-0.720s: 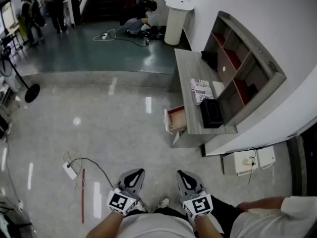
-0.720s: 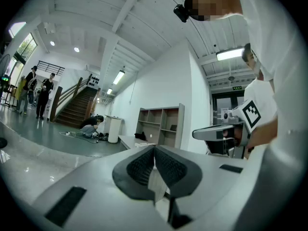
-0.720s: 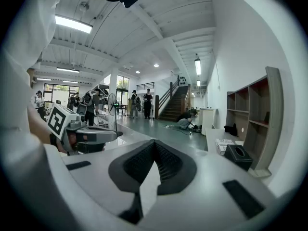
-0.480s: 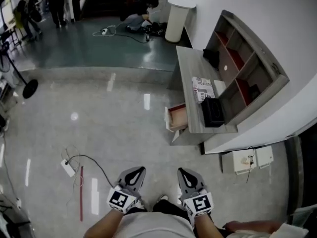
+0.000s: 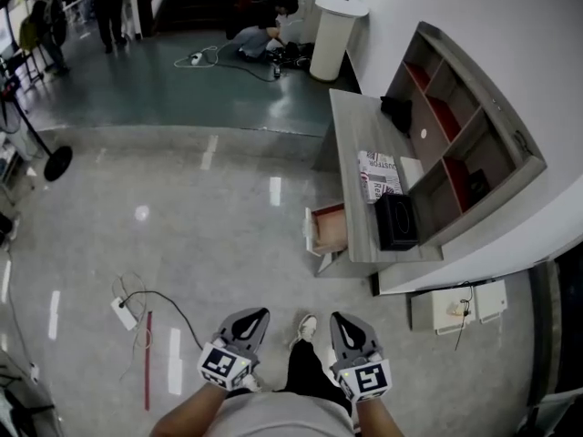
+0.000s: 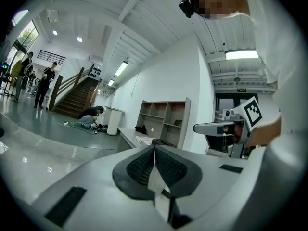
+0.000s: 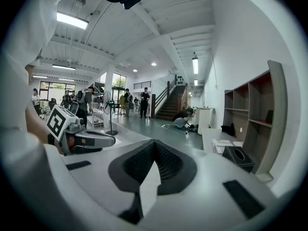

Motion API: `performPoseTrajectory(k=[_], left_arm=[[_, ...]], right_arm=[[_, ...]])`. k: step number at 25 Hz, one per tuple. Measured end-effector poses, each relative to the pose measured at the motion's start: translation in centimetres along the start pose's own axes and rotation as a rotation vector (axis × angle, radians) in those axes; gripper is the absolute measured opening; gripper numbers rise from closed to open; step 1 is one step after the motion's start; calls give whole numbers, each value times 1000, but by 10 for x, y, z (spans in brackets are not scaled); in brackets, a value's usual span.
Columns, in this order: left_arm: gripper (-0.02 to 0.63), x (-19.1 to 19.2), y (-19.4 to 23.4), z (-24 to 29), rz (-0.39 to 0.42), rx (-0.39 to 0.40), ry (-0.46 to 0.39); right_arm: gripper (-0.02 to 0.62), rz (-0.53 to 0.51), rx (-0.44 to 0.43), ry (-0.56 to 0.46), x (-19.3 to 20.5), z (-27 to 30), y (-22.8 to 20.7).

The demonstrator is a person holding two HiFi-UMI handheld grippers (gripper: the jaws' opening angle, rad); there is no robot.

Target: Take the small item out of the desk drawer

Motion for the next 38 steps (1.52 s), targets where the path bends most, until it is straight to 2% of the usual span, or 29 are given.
performPoseTrajectory(k=[3, 9, 16, 22, 28, 32, 36, 38], left_arm=[[23, 10, 6, 43, -1, -20, 33], [23, 40, 35, 167, -8, -134, 79], [23, 61, 55, 262, -29, -245, 111], [23, 93, 79, 294, -86, -315, 182], [23, 157, 126, 328, -154, -312, 287], [25, 208, 161, 355, -208, -324, 367], [30, 250, 191, 373, -238, -299, 465], [59, 271, 203, 380, -271, -290, 507]], right_arm=[[20, 21, 4, 3, 17, 22, -48], [20, 44, -51, 27, 54, 88, -175], [20, 60, -152, 44, 78, 148, -263], [20, 72, -192, 85, 88, 177, -294], [20, 36, -219, 137, 107, 215, -302], [20, 23, -197, 175, 120, 239, -307], [20, 26, -168, 215, 135, 257, -305], [20, 28, -154, 227, 145, 264, -305]])
Point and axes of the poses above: the fingertips, and each gripper's own axes: z forward along the fingers, y to its left, x out of its underside, the point moved 6 cm from there along -z, backward along the fingers, and after that the axes turned 14 degrees about -y, right-handed, at the moved point
